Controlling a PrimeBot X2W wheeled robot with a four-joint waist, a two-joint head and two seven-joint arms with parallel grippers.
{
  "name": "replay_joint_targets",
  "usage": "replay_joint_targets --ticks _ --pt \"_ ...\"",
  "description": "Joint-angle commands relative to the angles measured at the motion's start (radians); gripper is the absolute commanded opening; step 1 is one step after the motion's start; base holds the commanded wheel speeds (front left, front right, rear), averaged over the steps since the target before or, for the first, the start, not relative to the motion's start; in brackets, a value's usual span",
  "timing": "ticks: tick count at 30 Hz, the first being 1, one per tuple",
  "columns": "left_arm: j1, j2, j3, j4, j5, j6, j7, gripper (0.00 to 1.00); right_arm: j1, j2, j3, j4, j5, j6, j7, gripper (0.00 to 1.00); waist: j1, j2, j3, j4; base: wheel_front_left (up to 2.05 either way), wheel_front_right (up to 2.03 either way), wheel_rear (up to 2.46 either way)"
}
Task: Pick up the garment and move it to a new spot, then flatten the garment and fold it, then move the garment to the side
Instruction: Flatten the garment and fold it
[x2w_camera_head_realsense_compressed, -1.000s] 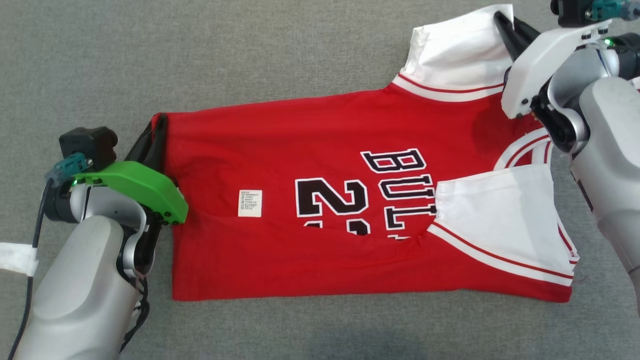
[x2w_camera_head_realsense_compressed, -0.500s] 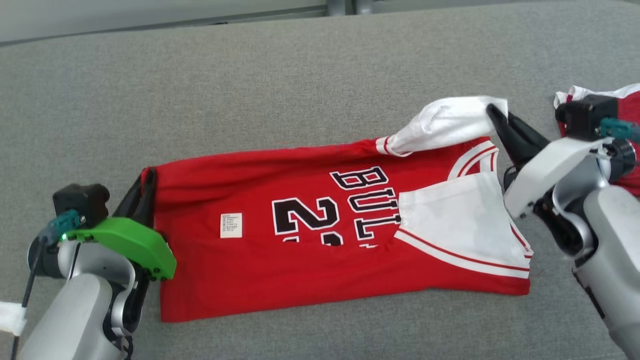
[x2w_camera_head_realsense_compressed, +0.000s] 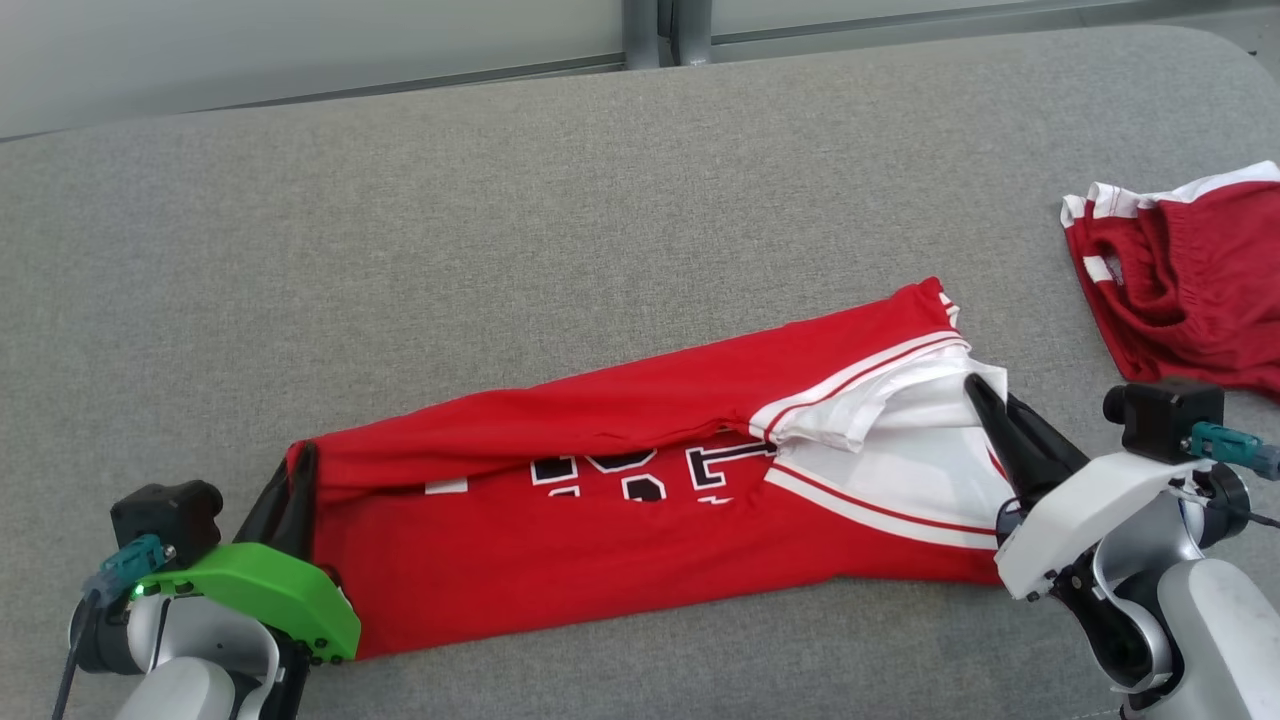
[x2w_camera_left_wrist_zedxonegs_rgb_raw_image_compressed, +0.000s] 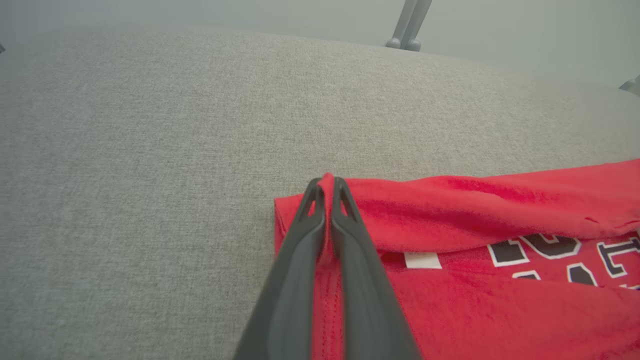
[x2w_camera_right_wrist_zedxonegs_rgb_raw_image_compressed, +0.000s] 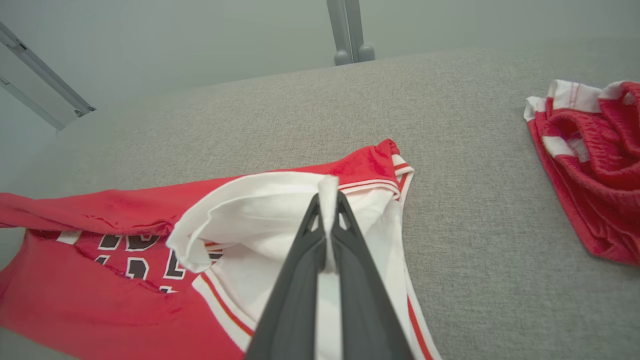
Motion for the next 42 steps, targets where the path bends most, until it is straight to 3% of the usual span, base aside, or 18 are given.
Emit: replay_joint_targets --ticks 1,9,11,12,13,14,15,16,28,37,42 --pt "0.021 0.002 0.001 -0.002 -0.006 0.006 -0.005 0.00 0.017 0.009 -0.011 -0.003 -0.011 0.000 0.005 0.00 0.0000 0.0051 0.001 -0.002 0.00 0.00 0.00" --pt "0.039 -0.020 -0.009 0.039 -0.022 -0.001 -0.012 0.00 0.037 0.056 -0.029 0.064 -0.030 0.000 -0.024 0.00 0.0000 0.0051 0.005 0.001 0.00 0.00 0.00" --pt "0.037 -0.024 -0.008 0.058 -0.026 -0.003 -0.016 0.00 0.042 0.062 -0.025 0.080 -0.038 0.000 -0.035 0.15 0.0000 0.0051 0.004 0.002 0.00 0.00 0.00" --pt "0.037 -0.025 -0.006 0.066 -0.026 -0.004 -0.020 0.00 0.045 0.066 -0.022 0.085 -0.037 0.000 -0.040 0.31 0.0000 0.0051 0.003 0.001 0.00 0.00 0.00" --pt "0.040 -0.027 -0.004 0.071 -0.029 -0.003 -0.025 0.10 0.048 0.068 -0.019 0.089 -0.036 0.000 -0.045 0.47 0.0000 0.0051 0.002 0.001 0.00 0.00 0.00" --pt "0.045 -0.028 -0.002 0.075 -0.034 -0.003 -0.029 0.40 0.053 0.065 -0.016 0.091 -0.036 0.000 -0.051 0.77 0.0000 0.0051 0.000 0.000 0.00 0.00 0.00" --pt "0.052 -0.030 0.000 0.075 -0.038 -0.004 -0.035 0.82 0.059 0.060 -0.015 0.092 -0.037 0.000 -0.058 1.00 0.0000 0.0051 -0.002 -0.002 0.00 0.00 0.00" --pt "0.061 -0.034 0.005 0.073 -0.047 -0.005 -0.041 1.00 0.068 0.058 -0.015 0.093 -0.037 0.000 -0.064 1.00 0.0000 0.0051 -0.005 -0.003 0.00 0.00 0.00" --pt "0.207 -0.060 0.070 -0.062 -0.094 0.054 -0.136 1.00 0.183 0.051 -0.082 0.074 -0.052 0.000 -0.084 1.00 0.0000 0.0051 -0.057 -0.018 0.00 0.00 0.00" --pt "0.205 -0.066 0.066 -0.119 -0.057 0.096 -0.156 1.00 0.150 0.052 -0.122 0.054 -0.074 0.000 -0.044 1.00 0.0000 0.0051 -0.087 -0.001 0.00 0.00 0.00" --pt "0.180 -0.079 0.062 -0.121 -0.049 0.112 -0.167 1.00 0.104 0.062 -0.145 0.108 -0.075 0.000 0.001 1.00 0.0000 0.0051 -0.095 0.025 0.00 0.00 0.00"
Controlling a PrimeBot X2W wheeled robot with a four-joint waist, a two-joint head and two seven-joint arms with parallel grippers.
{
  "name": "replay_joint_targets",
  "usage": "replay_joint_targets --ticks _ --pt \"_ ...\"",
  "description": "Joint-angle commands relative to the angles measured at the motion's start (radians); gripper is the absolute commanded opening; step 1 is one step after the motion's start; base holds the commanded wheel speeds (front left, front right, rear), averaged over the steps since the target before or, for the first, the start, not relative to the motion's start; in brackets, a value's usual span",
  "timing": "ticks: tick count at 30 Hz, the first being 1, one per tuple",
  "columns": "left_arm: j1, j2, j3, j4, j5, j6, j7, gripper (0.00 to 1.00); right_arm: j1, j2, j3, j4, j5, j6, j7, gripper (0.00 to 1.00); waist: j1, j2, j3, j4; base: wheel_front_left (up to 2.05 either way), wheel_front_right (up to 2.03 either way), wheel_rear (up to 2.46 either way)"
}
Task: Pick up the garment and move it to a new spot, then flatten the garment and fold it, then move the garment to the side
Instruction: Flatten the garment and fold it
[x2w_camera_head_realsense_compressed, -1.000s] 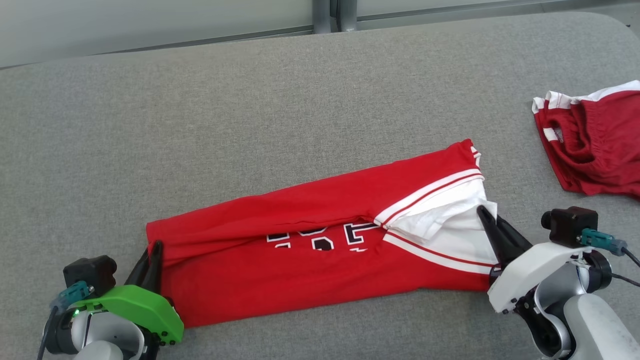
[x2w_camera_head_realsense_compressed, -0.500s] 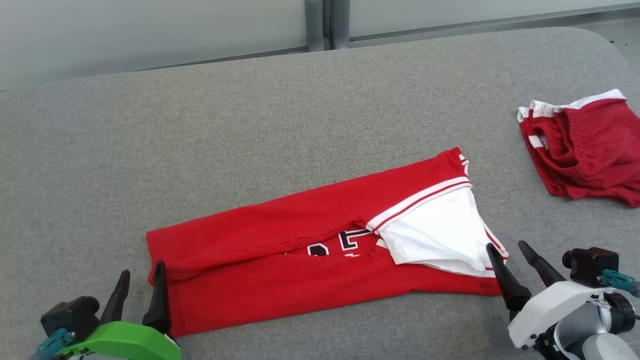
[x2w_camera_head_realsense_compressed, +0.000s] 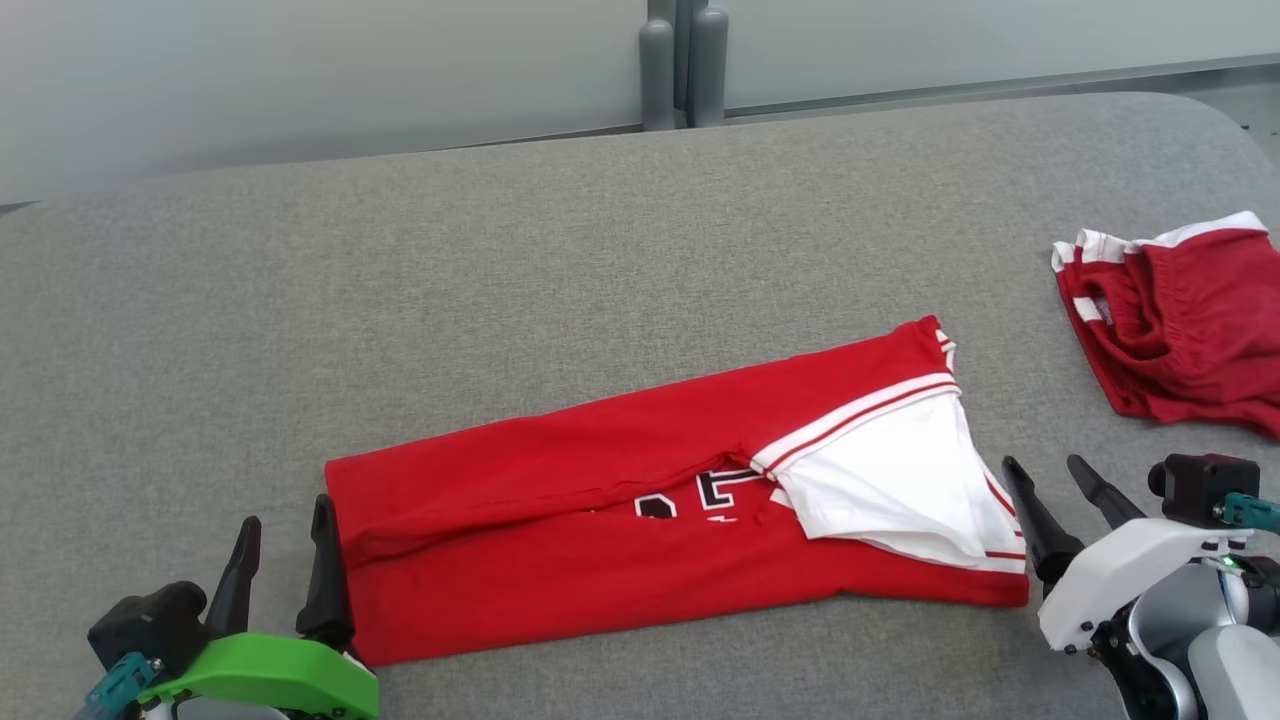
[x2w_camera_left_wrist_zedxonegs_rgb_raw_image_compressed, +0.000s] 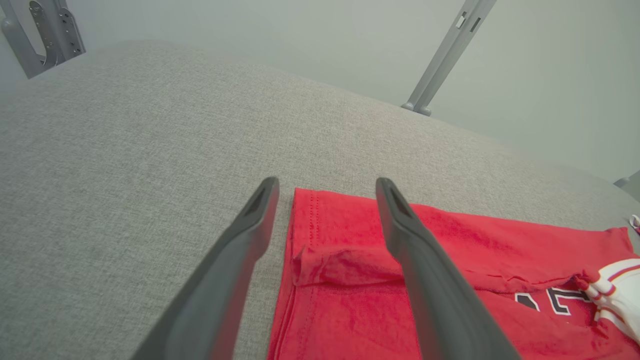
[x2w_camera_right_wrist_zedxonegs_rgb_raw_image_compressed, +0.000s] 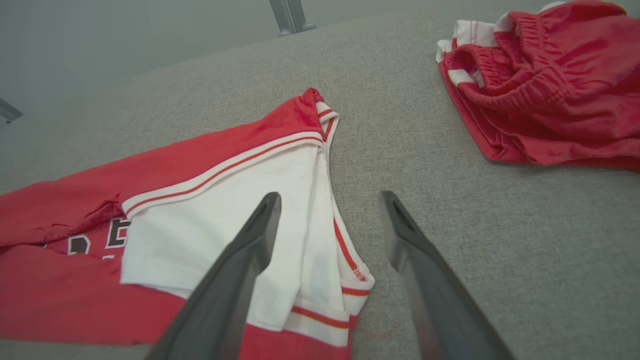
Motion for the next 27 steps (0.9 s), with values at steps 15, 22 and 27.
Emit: replay_joint_targets --ticks 15,22,27 --pt "-0.016 -0.008 -0.003 0.003 0.004 0.012 -0.016 1.00 -0.176 -0.017 -0.013 0.287 0.000 0.000 0.126 1.00 0.0000 0.0051 -0.021 0.123 0.00 0.00 0.00" --pt "-0.008 -0.010 -0.007 0.005 0.000 0.010 -0.019 1.00 -0.220 -0.013 0.010 0.404 0.017 0.000 0.150 1.00 0.0000 0.0051 -0.034 0.152 0.00 0.00 0.00" --pt "0.000 -0.009 -0.009 0.006 -0.001 0.012 -0.018 1.00 -0.242 -0.003 0.049 0.462 0.014 0.000 0.174 1.00 0.0000 0.0051 -0.041 0.163 0.00 0.00 0.00"
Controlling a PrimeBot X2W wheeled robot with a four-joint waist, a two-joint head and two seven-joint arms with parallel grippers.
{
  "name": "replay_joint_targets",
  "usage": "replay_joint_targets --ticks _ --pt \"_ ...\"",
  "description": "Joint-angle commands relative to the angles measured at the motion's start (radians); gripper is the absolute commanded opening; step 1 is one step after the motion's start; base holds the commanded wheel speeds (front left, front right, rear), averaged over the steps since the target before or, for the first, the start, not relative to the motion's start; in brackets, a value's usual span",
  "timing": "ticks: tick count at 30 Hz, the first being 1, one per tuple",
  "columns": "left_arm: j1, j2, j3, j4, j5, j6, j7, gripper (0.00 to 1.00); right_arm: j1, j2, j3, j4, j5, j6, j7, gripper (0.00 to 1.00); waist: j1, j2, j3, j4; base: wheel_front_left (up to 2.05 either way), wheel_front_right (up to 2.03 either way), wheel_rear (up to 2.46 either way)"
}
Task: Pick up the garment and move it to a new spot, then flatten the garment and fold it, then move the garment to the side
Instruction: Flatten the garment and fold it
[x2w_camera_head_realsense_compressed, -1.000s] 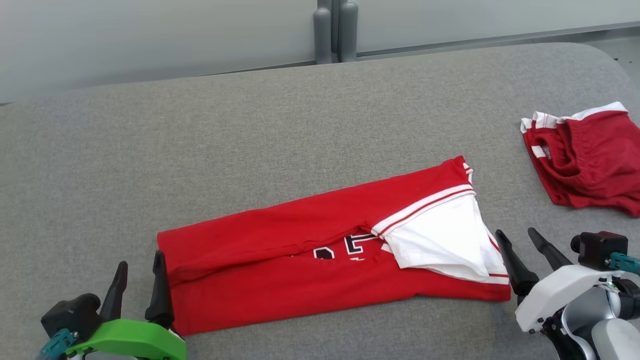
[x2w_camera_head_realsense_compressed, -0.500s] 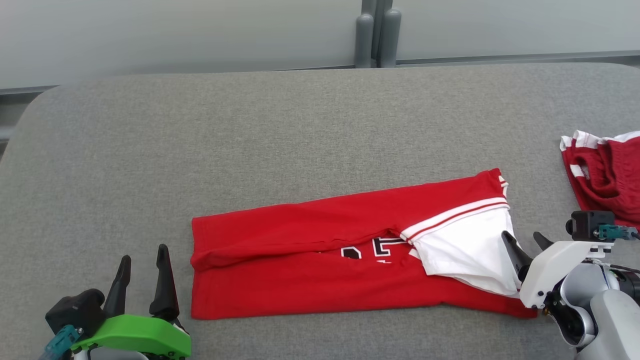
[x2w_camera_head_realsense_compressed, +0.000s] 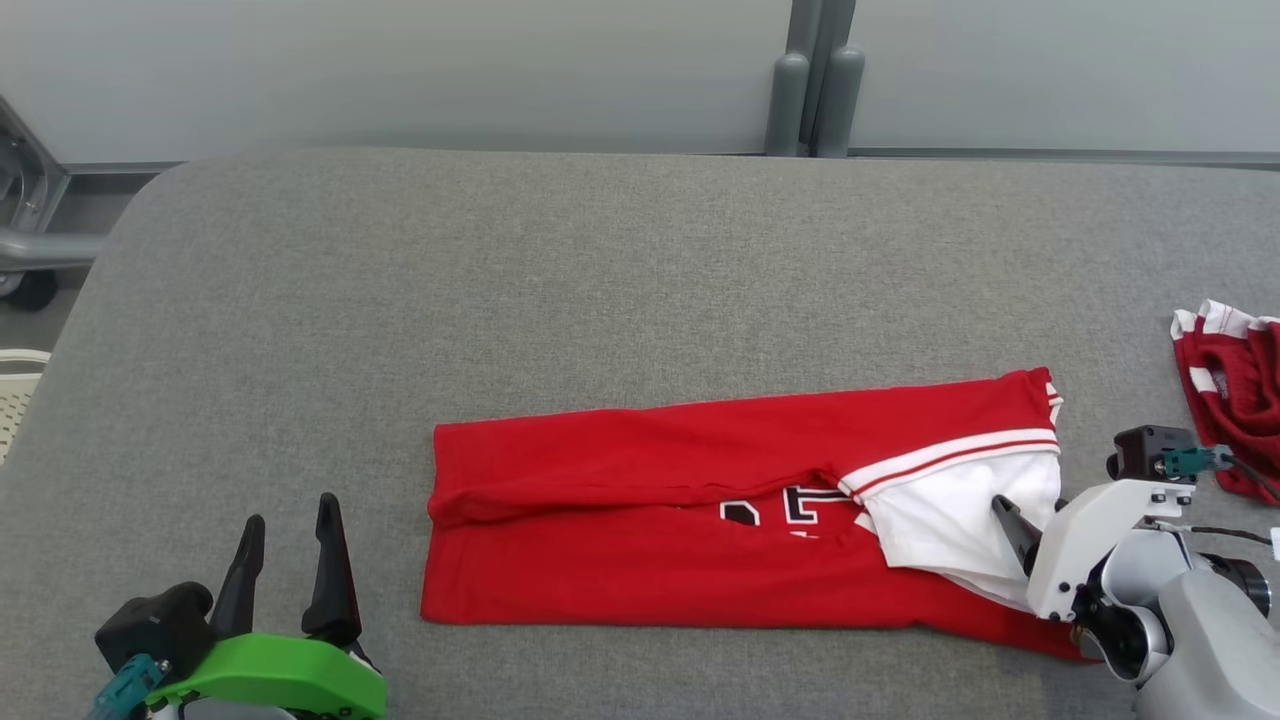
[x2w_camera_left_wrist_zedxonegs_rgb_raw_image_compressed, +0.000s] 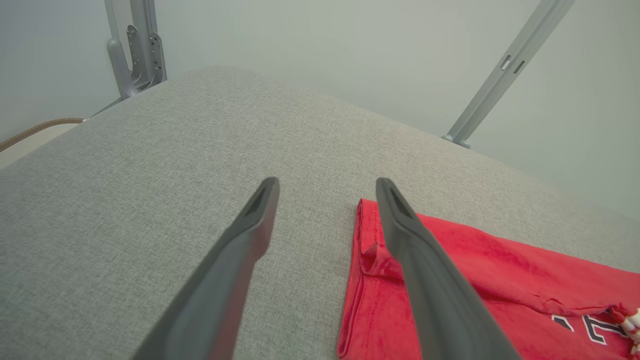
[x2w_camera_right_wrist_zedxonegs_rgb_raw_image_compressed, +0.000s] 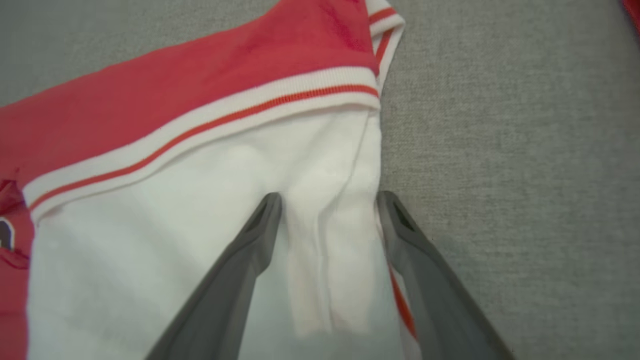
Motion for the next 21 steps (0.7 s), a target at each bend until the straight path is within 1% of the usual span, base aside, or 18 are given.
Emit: replay_joint_targets --ticks 1,7,11,12,13,14,16,17,19,20,21 --pt "0.007 0.000 0.000 0.001 -0.007 0.003 -0.003 1.00 -0.011 0.008 0.029 0.021 -0.005 0.000 0.011 1.00 0.0000 0.0051 -0.004 0.005 0.00 0.00 0.00" --pt "0.015 0.000 -0.001 0.004 -0.009 0.004 -0.004 1.00 -0.031 0.019 0.096 0.049 -0.014 0.000 0.025 1.00 0.0000 0.0051 -0.011 0.005 0.00 0.00 0.00" --pt "0.017 -0.001 -0.004 0.003 -0.010 0.002 -0.006 1.00 -0.052 0.017 0.144 0.086 -0.073 0.001 0.032 1.00 0.0000 0.0051 -0.015 0.004 0.00 0.00 0.00" --pt "0.018 -0.001 -0.005 0.004 -0.010 0.002 -0.006 1.00 -0.058 0.016 0.150 0.099 -0.095 0.001 0.030 0.97 0.0000 0.0051 -0.017 0.005 0.00 0.00 0.00" --pt "0.018 -0.001 -0.006 0.004 -0.010 0.002 -0.006 1.00 -0.064 0.018 0.154 0.110 -0.110 0.000 0.026 0.76 0.0000 0.0051 -0.018 0.005 0.00 0.00 0.00" --pt "0.018 -0.001 -0.007 0.004 -0.010 0.002 -0.005 1.00 -0.070 0.021 0.155 0.121 -0.128 0.000 0.020 0.49 0.0000 0.0051 -0.018 0.006 0.00 0.00 0.00" --pt "0.018 0.000 -0.008 0.005 -0.010 0.002 -0.004 1.00 -0.081 0.029 0.152 0.139 -0.148 0.000 0.012 0.31 0.0000 0.0051 -0.021 0.008 0.00 0.00 0.00" --pt "0.019 0.002 -0.009 0.005 -0.010 0.002 -0.004 1.00 -0.084 0.032 0.149 0.147 -0.155 0.000 0.006 0.24 0.0000 0.0051 -0.022 0.008 0.00 0.00 0.00" --pt "0.023 0.005 -0.008 0.008 -0.012 0.000 -0.005 1.00 -0.091 0.030 0.141 0.156 -0.167 0.000 -0.007 0.04 0.0000 0.0051 -0.026 0.007 0.00 0.00 0.00" --pt "0.027 0.006 -0.007 0.009 -0.014 0.001 -0.005 1.00 -0.093 0.028 0.139 0.160 -0.171 -0.001 -0.014 0.00 0.0000 0.0051 -0.028 0.006 0.00 0.00 0.00" --pt "0.031 0.007 -0.006 0.010 -0.015 0.002 -0.005 1.00 -0.094 0.025 0.136 0.161 -0.174 -0.001 -0.019 0.00 0.0000 0.0051 -0.031 0.003 0.00 0.00 0.00"
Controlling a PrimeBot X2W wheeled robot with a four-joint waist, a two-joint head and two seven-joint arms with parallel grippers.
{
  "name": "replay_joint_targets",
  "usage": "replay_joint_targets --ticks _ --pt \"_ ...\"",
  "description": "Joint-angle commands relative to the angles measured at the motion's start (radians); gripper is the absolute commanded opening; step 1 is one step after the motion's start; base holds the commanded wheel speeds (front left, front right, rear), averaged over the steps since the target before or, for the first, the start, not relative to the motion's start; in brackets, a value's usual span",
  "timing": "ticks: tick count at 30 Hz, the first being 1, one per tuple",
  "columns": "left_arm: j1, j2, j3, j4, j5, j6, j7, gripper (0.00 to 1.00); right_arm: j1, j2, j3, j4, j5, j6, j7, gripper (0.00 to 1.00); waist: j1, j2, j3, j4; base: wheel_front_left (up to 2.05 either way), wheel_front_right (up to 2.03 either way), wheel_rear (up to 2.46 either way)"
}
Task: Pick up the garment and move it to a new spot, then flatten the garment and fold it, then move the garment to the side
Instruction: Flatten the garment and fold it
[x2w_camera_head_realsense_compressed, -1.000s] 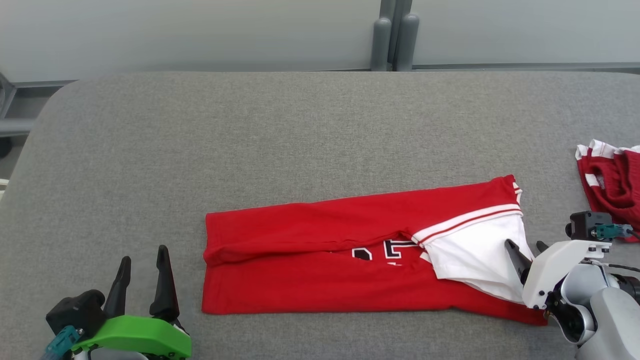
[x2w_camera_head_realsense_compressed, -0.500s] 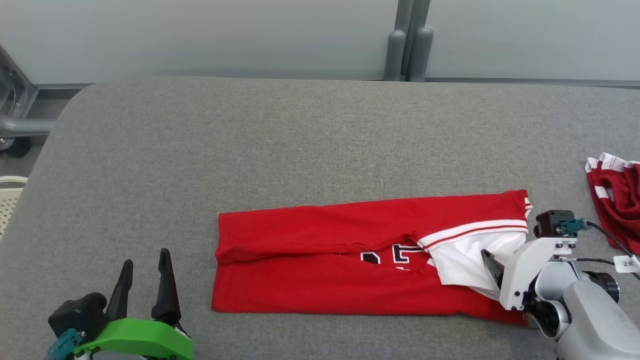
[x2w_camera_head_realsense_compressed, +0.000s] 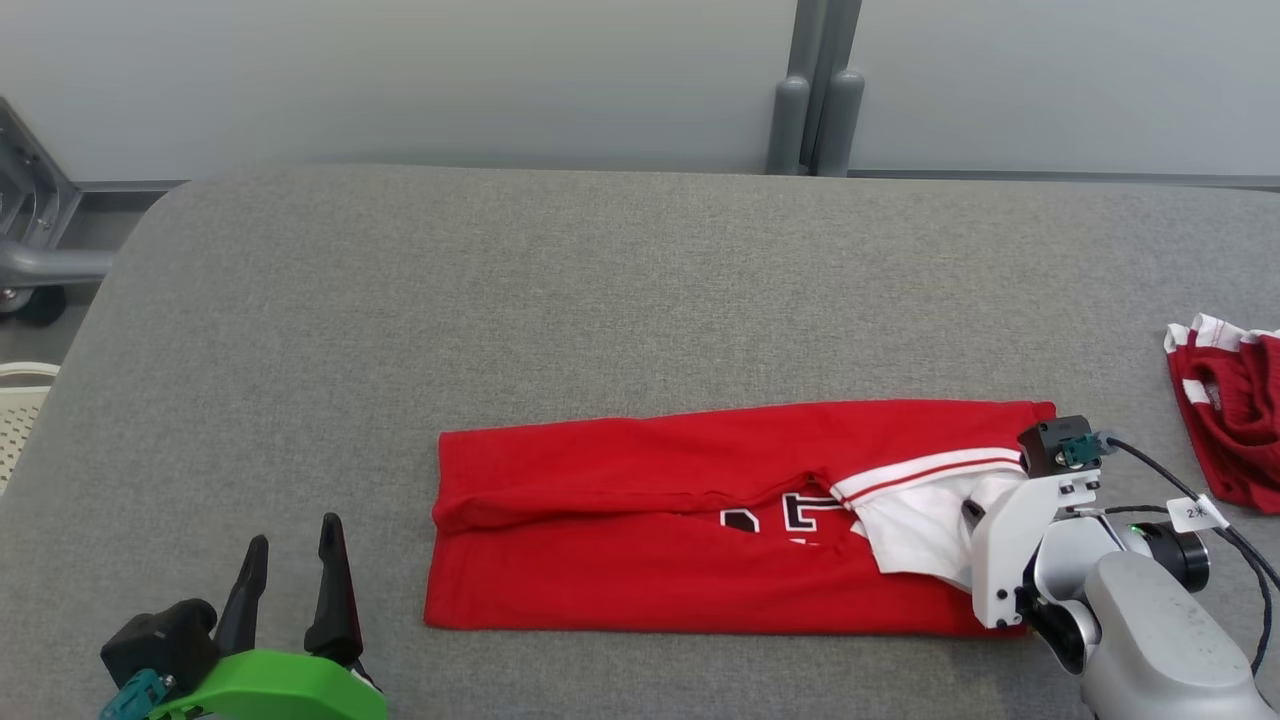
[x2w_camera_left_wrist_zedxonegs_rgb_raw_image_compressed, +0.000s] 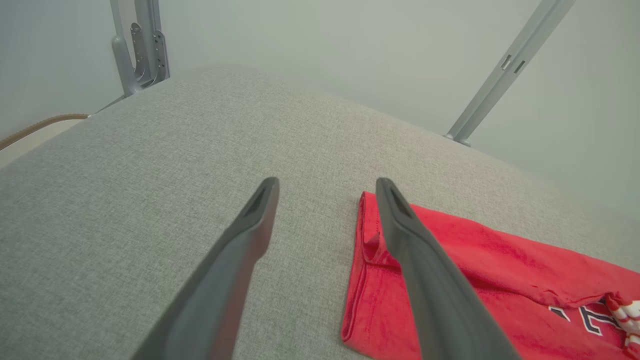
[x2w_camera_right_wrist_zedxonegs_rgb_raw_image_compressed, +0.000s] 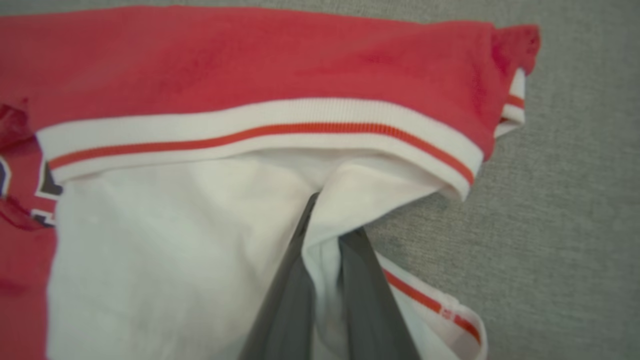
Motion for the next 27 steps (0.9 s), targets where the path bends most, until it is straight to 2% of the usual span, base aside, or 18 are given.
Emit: replay_joint_targets --ticks 1,11,22,27 --pt "0.019 0.006 0.005 0.001 -0.009 0.004 -0.005 1.00 0.007 -0.009 -0.002 0.017 -0.007 -0.002 -0.004 0.00 0.0000 0.0050 -0.005 -0.007 0.00 0.00 0.00" --pt "0.030 0.013 -0.005 -0.015 -0.003 0.010 0.003 1.00 0.029 -0.066 -0.045 -0.077 0.063 -0.002 -0.035 0.00 0.0000 0.0050 -0.022 -0.068 0.00 0.00 0.00" --pt "0.018 0.016 -0.023 -0.033 0.008 0.010 0.015 1.00 0.081 -0.168 -0.165 -0.276 0.124 -0.002 0.035 0.00 0.0000 0.0050 -0.028 -0.121 0.00 0.00 0.00" --pt "0.016 0.015 -0.027 -0.033 0.008 0.013 0.016 1.00 0.096 -0.171 -0.203 -0.337 0.129 -0.002 0.064 0.00 0.0000 0.0050 -0.033 -0.128 0.00 0.00 0.00"
